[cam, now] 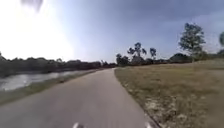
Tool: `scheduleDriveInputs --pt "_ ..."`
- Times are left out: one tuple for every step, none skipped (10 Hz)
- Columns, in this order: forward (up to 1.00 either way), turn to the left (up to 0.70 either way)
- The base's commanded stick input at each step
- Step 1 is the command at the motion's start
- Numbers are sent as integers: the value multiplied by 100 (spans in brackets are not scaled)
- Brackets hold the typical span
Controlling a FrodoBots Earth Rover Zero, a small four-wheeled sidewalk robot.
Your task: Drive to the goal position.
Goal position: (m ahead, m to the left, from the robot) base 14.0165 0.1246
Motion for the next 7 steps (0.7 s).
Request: scheduleDriveInputs --pt "100 1" --pt "100 0" --pt "100 2" --pt "100 2" --pt "100 2" --pt "100 7" --pt "100 18"
